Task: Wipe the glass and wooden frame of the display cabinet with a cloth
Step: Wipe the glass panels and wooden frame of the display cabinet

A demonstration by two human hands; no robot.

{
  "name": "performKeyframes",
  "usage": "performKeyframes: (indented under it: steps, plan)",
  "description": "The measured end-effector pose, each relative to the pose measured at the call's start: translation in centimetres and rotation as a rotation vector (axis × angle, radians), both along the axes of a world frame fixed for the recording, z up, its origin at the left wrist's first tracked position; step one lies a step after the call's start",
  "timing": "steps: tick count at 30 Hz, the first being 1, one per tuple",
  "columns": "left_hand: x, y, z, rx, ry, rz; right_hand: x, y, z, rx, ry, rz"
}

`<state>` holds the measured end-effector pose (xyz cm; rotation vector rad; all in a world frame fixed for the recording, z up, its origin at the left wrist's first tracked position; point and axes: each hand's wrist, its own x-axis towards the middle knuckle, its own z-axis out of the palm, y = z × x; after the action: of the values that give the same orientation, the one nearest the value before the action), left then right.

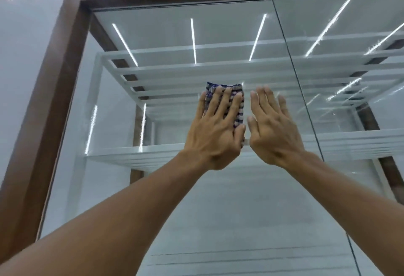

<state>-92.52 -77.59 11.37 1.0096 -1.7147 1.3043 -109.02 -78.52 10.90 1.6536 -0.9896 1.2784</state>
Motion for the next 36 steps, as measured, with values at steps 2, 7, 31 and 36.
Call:
performKeyframes:
  steps: [2, 7, 31, 36]
  plan:
    - [2.8, 0.2, -0.2, 0.0, 0.035, 0.005, 3.2, 0.0, -0.1, -0.008, 0.029, -0.001]
    - [10.2, 0.6, -0.5, -0.023, 0.115, 0.024, 11.6, 0.6, 0.1, -0.03, 0.068, -0.036]
    - [14.5, 1.0, -4.3, -0.097, 0.241, 0.038, 12.8, 0.0, -3.9, -0.058, 0.204, -0.034]
    - [8.5, 0.4, -5.9, -0.025, 0.042, 0.021, 5.6, -0.1, -4.4, -0.062, 0.171, -0.07]
